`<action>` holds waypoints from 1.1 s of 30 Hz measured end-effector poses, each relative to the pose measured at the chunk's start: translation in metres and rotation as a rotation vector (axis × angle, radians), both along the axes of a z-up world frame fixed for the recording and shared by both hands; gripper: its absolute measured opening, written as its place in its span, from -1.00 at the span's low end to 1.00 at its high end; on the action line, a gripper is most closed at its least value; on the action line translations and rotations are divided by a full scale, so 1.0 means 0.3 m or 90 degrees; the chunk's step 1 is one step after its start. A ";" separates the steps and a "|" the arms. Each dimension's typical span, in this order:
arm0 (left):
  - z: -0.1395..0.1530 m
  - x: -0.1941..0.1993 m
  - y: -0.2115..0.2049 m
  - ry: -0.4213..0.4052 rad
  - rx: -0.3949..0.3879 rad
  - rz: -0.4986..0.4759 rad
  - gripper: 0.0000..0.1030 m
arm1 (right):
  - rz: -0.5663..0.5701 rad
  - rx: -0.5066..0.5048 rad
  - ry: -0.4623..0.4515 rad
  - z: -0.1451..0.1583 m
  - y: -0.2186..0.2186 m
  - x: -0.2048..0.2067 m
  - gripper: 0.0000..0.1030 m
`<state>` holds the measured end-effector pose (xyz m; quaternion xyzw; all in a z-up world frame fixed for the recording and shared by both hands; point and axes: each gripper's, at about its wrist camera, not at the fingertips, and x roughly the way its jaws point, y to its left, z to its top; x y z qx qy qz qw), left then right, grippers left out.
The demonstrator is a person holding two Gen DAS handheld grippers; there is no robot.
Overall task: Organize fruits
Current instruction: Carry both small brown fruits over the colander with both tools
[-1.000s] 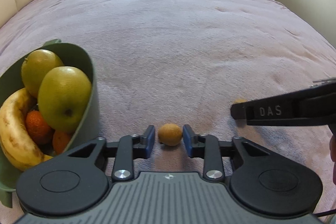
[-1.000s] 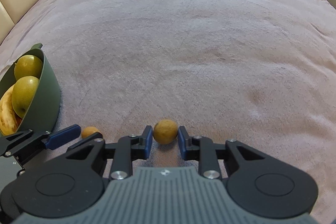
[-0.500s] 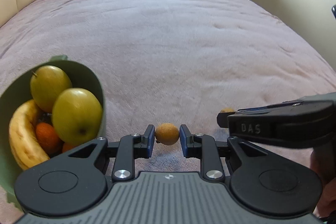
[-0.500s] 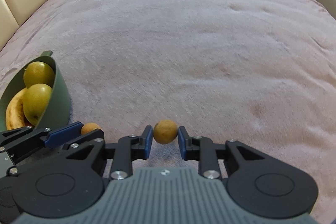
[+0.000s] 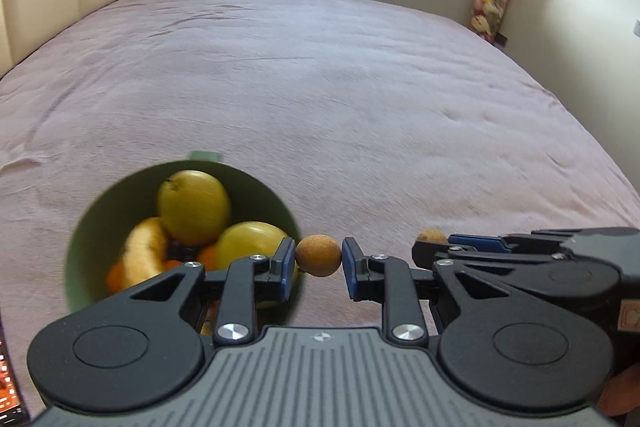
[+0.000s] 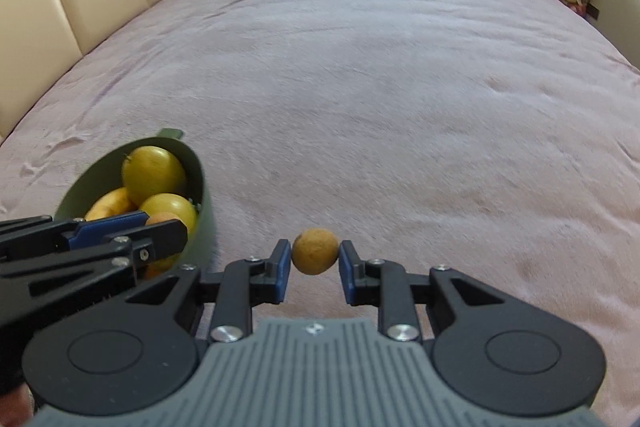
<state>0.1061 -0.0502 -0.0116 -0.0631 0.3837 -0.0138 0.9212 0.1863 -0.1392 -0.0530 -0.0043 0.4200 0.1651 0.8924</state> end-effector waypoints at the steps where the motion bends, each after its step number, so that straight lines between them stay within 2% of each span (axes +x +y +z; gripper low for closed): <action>1: 0.008 -0.001 0.018 0.001 -0.006 0.007 -0.46 | 0.006 0.001 -0.005 0.010 0.010 -0.007 -0.56; 11: 0.065 -0.020 0.175 0.018 -0.051 0.025 -0.46 | 0.083 0.012 -0.042 0.093 0.129 -0.063 -0.56; 17: 0.068 -0.015 0.289 0.050 -0.092 0.040 -0.46 | 0.144 0.011 -0.054 0.107 0.201 -0.090 -0.56; 26: 0.008 -0.007 0.433 0.120 -0.178 0.064 -0.46 | 0.187 0.041 0.002 0.063 0.257 -0.070 -0.56; 33: -0.035 -0.008 0.459 0.186 -0.190 0.055 -0.46 | 0.229 0.037 0.038 0.018 0.327 -0.073 -0.56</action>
